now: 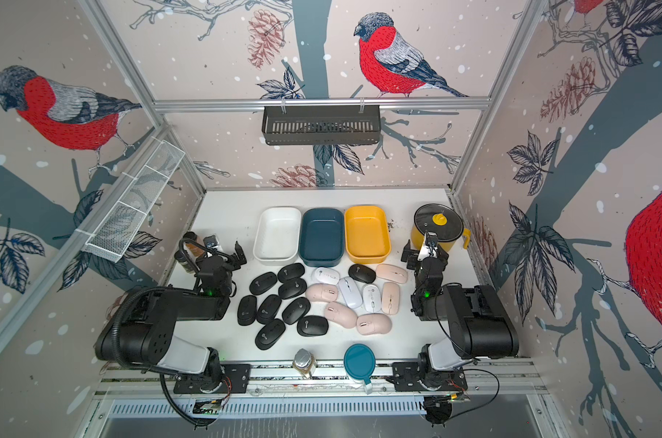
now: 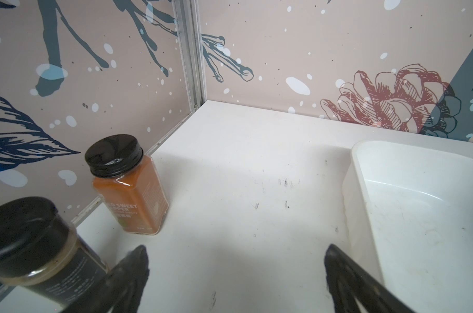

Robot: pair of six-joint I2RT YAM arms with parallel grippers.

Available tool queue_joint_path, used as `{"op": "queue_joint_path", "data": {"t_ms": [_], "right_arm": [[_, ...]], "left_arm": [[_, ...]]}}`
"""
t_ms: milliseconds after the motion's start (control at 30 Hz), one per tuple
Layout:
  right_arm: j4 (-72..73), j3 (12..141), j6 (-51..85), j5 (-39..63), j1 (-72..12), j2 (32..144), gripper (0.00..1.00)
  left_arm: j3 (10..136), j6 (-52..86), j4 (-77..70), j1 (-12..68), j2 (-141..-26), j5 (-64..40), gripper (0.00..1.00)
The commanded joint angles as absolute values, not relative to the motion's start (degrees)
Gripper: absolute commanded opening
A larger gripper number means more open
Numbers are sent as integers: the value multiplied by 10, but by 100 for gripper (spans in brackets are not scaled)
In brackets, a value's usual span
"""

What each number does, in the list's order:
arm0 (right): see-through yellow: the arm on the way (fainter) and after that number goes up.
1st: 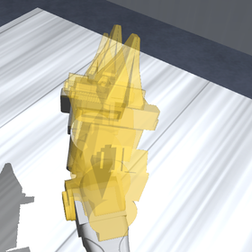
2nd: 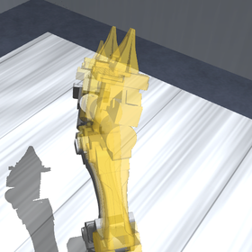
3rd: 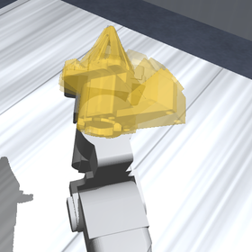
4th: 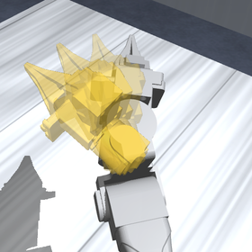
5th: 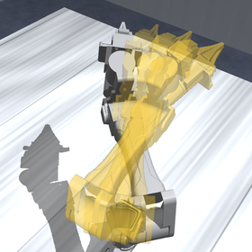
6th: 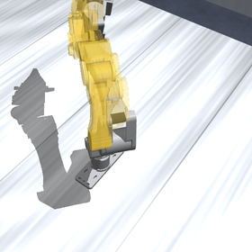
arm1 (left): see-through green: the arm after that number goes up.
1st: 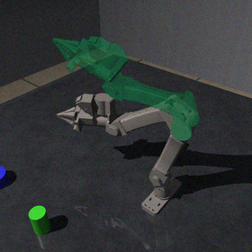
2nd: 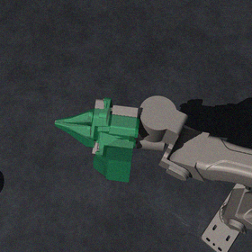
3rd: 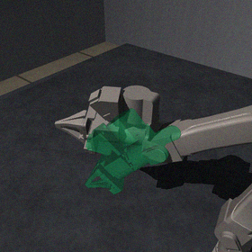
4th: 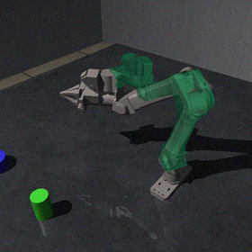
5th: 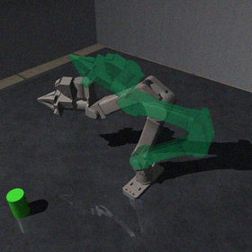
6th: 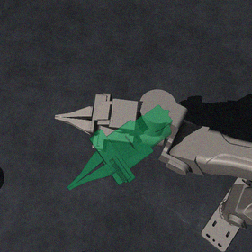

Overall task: Place the mice by color into the storage box
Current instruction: Pick up the mouse from the center of the board.

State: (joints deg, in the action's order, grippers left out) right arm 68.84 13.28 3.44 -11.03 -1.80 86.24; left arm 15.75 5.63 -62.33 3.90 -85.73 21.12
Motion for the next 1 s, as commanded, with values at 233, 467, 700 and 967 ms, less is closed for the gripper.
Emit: {"op": "queue_joint_path", "data": {"t_ms": [233,467,700,967], "right_arm": [[686,135,44,-107,-18,861,99],[686,136,44,-108,-18,862,99],[682,133,37,-198,-48,832,99],[493,188,75,-289,-104,678,98]], "left_arm": [[161,57,-634,39,-856,215,100],[161,56,-634,38,-856,215,100],[156,57,-641,38,-852,220,92],[146,51,-645,52,-834,236,85]]}}
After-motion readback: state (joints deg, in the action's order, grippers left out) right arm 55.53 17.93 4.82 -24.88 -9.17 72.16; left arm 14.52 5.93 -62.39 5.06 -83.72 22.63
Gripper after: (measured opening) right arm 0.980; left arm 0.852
